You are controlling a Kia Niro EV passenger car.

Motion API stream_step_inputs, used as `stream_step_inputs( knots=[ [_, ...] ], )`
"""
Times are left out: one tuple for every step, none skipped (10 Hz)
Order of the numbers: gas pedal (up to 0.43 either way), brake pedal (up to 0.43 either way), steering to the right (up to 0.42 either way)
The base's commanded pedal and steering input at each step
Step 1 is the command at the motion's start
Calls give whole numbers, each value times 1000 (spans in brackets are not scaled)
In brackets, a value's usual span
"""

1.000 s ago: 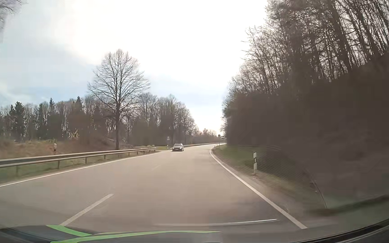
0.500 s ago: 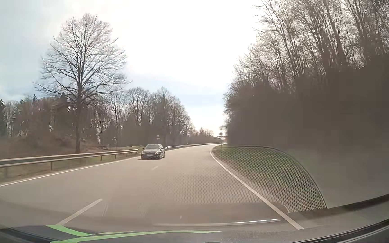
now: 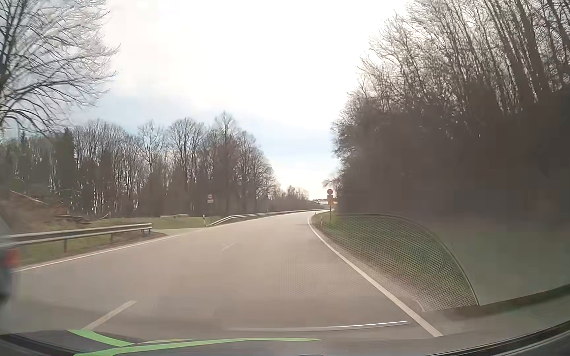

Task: Follow the waypoints while adhering to traffic rules and regulations

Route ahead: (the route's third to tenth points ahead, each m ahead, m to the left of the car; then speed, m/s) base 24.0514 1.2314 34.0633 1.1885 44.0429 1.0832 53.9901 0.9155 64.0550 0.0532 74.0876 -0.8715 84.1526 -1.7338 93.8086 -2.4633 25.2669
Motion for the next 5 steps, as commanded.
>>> stream_step_inputs(
  knots=[
    [248, 0, 6],
    [248, 0, 7],
    [248, 0, 7],
    [248, 0, 6],
    [248, 0, 7]
  ],
)
